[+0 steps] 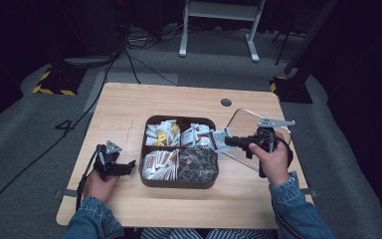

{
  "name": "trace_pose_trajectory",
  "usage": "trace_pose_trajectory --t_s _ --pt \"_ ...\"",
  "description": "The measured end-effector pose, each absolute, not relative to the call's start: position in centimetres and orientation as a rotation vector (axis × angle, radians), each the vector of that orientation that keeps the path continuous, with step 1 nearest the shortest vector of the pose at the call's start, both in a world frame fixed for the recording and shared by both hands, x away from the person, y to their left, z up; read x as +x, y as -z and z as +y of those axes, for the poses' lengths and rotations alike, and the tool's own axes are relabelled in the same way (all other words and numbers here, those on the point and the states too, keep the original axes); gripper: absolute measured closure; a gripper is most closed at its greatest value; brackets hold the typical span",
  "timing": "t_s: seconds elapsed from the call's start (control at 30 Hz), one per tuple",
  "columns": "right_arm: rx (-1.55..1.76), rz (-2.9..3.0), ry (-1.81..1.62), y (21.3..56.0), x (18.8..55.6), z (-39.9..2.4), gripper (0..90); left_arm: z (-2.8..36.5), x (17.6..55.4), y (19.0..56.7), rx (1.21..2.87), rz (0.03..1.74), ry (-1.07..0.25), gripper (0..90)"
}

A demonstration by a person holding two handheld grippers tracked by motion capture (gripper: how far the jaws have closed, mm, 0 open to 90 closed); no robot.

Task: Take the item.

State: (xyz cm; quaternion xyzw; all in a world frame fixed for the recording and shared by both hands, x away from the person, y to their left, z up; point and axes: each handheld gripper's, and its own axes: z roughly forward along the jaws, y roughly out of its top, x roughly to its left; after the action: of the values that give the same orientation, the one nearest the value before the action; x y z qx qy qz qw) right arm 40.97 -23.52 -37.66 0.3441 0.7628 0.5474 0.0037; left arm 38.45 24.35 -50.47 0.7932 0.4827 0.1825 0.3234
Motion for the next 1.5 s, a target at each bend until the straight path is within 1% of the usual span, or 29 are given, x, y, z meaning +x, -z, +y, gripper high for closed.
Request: trace_pose_trajectory --t_s 0.43,0.87,1.5 --pt "1.097 2.393 -1.648 38.0 39.7 -25.5 90.0 24.4 38.5 50.5 2.082 1.266 -0.479 15.3" --pt "1.127 2.431 -1.558 39.2 38.6 -26.4 90.0 24.4 38.5 50.5 2.081 1.265 -0.479 15.3" --pt "1.211 2.592 -1.380 43.5 38.0 -26.0 90.0 24.3 38.5 50.5 2.081 1.265 -0.479 15.3"
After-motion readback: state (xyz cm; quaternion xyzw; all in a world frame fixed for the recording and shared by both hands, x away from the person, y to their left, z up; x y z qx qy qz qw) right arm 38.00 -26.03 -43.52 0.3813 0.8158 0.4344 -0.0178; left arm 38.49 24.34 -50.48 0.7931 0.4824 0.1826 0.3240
